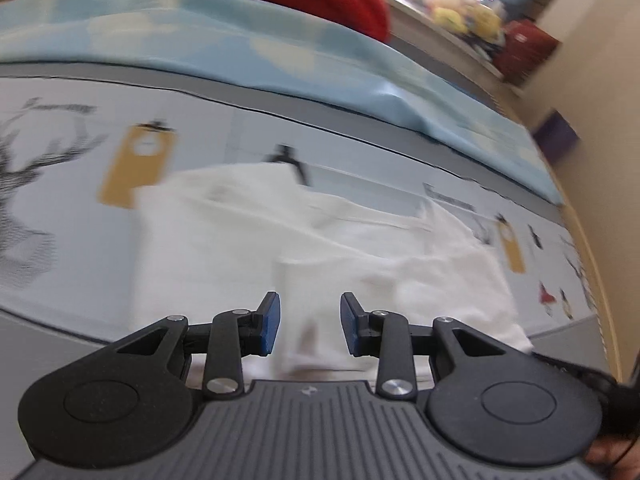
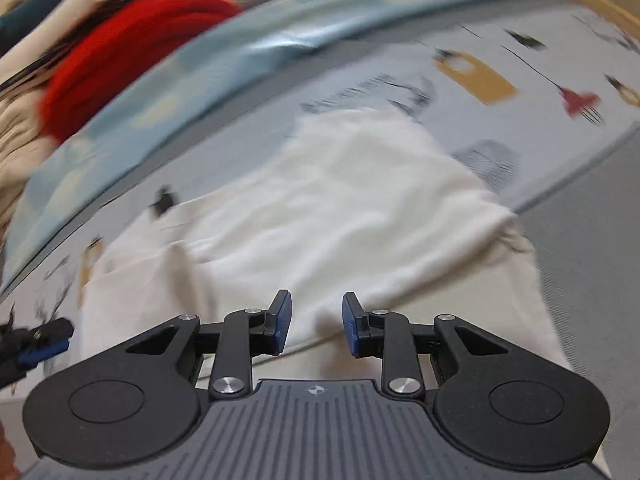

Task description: Fold small clothes

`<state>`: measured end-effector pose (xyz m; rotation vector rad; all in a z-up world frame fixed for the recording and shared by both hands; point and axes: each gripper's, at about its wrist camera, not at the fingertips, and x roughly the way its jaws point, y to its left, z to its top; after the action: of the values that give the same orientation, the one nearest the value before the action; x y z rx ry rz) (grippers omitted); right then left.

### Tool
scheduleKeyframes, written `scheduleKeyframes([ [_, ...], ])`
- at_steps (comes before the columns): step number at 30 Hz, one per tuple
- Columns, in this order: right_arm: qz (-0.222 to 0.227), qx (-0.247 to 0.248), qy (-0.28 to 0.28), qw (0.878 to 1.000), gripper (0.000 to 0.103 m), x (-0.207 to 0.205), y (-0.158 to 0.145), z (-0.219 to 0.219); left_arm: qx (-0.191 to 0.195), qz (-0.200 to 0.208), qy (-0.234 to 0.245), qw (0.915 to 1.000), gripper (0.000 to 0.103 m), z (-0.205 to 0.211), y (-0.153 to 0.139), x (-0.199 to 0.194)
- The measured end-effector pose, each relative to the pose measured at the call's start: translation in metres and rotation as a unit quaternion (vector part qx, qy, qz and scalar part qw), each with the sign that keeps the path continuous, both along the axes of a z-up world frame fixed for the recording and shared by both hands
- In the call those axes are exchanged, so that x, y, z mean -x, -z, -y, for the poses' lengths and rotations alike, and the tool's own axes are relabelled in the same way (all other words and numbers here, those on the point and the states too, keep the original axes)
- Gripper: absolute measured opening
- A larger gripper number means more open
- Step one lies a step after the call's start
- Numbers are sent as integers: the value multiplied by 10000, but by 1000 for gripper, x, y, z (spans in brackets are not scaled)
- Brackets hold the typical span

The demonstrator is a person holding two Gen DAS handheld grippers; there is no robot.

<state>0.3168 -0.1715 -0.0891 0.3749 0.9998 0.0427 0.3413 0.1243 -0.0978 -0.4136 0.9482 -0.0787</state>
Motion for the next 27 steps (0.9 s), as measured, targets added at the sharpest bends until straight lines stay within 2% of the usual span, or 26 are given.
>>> scheduleKeyframes([
  [3, -177, -164, 255, 9994, 29, -4, 9, 17, -33, 24, 201, 9998, 38, 32, 8, -7],
  [7, -409, -375, 387, 9977, 29, -9, 16, 27, -253, -124, 282, 9992, 59, 64, 26, -13],
  [8, -447, -447, 390, 9972, 29, -10, 16, 28, -310, -175, 299, 9989, 59, 70, 31, -15],
  [12, -526, -572, 355, 9963, 29, -18, 17, 26, -680, -384, 411, 9961, 58, 87, 50, -21],
  [14, -565, -636, 331, 9958, 29, -18, 17, 25, -1092, -455, 372, 9923, 38, 89, 54, -21],
  [15, -574, -654, 318, 9957, 29, -18, 17, 25, -1233, -476, 196, 9910, 10, 84, 51, -21],
  [16, -574, -659, 302, 9957, 29, -18, 17, 25, -1191, -435, -223, 9917, 8, 70, 42, -19],
  [18, -572, -658, 295, 9958, 29, -18, 17, 26, -653, -261, -1168, 9907, 8, 31, 20, -9],
  [19, -577, -660, 316, 9956, 29, -18, 16, 27, -540, -249, -1579, 9857, 9, 13, 11, -4],
  [21, -597, -674, 382, 9952, 29, -18, 16, 29, -549, -232, -2170, 9744, 10, -18, 6, 6],
  [23, -612, -698, 441, 9947, 29, -18, 16, 28, -344, -544, -2676, 9614, 16, -47, 14, 13],
  [24, -611, -718, 452, 9945, 29, -18, 15, 27, -94, -663, -2904, 9546, 17, -61, 18, 17],
  [25, -601, -742, 441, 9944, 29, -18, 15, 25, 159, -682, -3159, 9462, 17, -76, 19, 24],
  [26, -587, -760, 414, 9945, 29, -17, 14, 23, 224, -646, -3312, 9411, 18, -85, 17, 28],
  [27, -575, -764, 387, 9947, 29, -17, 14, 21, 198, -587, -3406, 9382, 24, -91, 13, 29],
])
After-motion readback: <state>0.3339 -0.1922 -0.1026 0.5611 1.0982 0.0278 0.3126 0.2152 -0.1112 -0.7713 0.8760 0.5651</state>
